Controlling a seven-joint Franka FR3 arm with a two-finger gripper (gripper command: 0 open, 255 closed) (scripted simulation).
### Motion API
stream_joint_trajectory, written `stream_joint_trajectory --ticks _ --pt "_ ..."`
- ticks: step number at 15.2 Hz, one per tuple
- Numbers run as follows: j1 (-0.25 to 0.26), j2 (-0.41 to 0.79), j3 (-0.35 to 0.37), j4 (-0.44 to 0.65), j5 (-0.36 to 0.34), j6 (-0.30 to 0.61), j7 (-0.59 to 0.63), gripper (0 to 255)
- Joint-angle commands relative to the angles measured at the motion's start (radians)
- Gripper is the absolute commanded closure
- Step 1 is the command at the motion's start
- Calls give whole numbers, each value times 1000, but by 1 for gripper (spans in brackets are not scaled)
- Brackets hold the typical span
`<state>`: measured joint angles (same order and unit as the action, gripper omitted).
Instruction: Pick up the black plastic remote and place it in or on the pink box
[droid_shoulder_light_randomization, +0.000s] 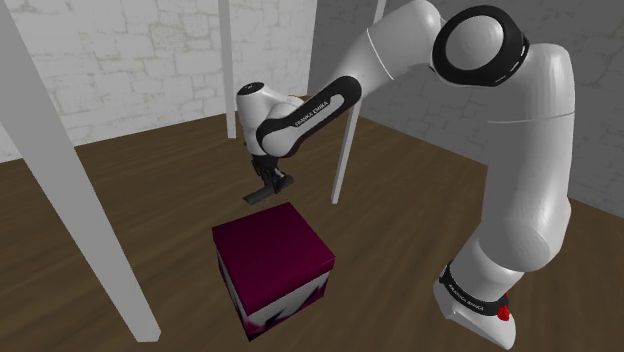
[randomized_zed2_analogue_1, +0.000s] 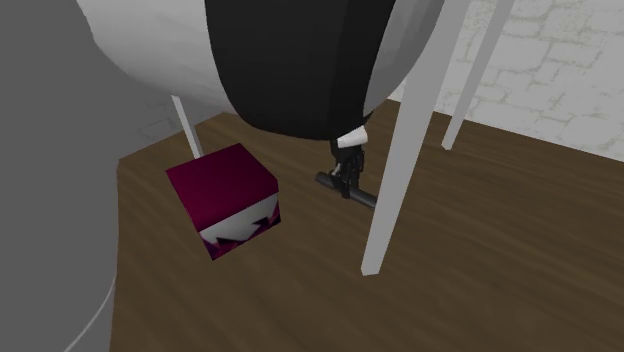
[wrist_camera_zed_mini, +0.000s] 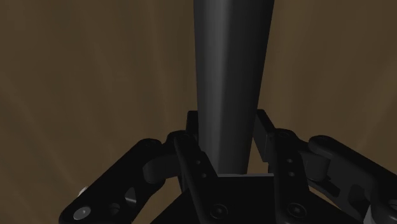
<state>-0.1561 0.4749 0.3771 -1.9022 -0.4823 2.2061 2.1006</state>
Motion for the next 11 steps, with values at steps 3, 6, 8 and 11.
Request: stream_joint_trajectory --ticks 3,6,8,11 --pt "-8 -38 13 3 24 -36 -20 255" --pt "-13 -63 21 9 40 -64 -35 255" --pt "-16 -79 25 15 51 -83 -45 255" --pt "-20 -102 32 25 67 -112 -60 255"
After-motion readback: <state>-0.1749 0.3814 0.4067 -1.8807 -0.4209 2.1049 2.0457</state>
